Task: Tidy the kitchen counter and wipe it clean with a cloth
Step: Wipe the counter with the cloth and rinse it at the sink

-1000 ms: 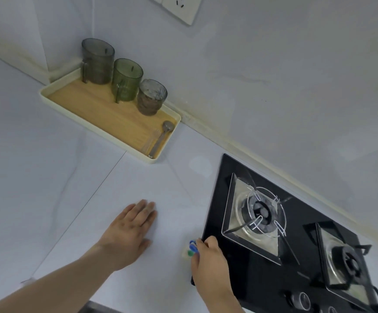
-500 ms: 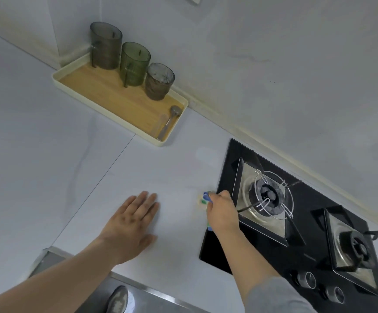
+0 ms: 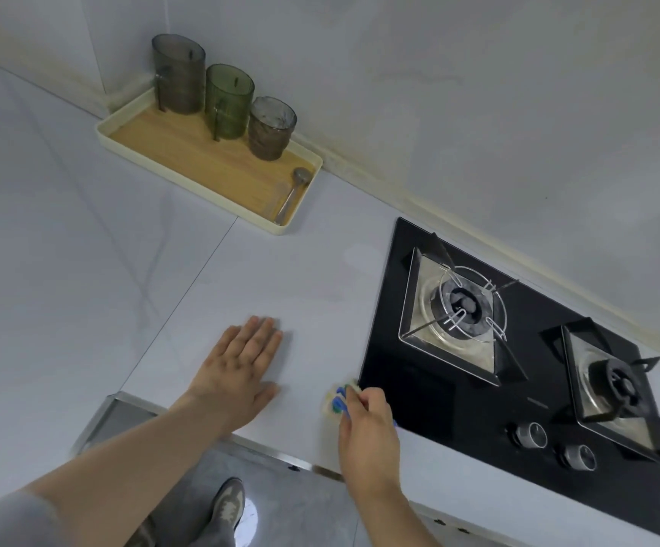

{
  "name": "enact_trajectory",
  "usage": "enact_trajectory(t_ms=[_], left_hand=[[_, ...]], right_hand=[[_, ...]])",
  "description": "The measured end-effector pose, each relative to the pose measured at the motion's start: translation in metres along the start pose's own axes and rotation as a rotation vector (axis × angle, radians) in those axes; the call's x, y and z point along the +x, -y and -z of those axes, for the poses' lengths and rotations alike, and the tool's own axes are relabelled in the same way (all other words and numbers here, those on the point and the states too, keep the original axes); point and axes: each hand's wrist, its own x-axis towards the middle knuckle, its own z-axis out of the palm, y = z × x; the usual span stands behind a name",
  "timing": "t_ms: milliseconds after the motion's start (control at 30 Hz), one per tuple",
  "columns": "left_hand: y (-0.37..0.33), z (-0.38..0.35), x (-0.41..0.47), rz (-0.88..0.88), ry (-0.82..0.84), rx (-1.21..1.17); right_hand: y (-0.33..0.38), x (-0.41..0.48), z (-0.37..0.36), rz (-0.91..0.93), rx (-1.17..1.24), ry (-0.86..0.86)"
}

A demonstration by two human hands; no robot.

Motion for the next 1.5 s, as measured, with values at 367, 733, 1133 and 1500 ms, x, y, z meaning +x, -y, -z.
enact_trajectory(t_ms=[367, 733, 1133, 1500], left_hand=[[-0.002, -0.025, -0.065, -0.001, -0.079, -0.063], [0.023, -0.027, -0.089, 0.012, -0.097, -0.072], [-0.015, -0.027, -0.062, 0.033, -0.158, -0.037], [0.011, -0.027, -0.066, -0.067, -0.174, -0.072]], right_hand=[[0.017, -0.057, -0.004, -0.432, 0.217, -0.151], [0.036, -0.056, -0.010, -0.297, 0.371, -0.103], [0.001, -0.046, 0.000, -0.427, 0.365, -0.198], [0.044, -0.084, 0.015, -0.050, 0.637, 0.086]])
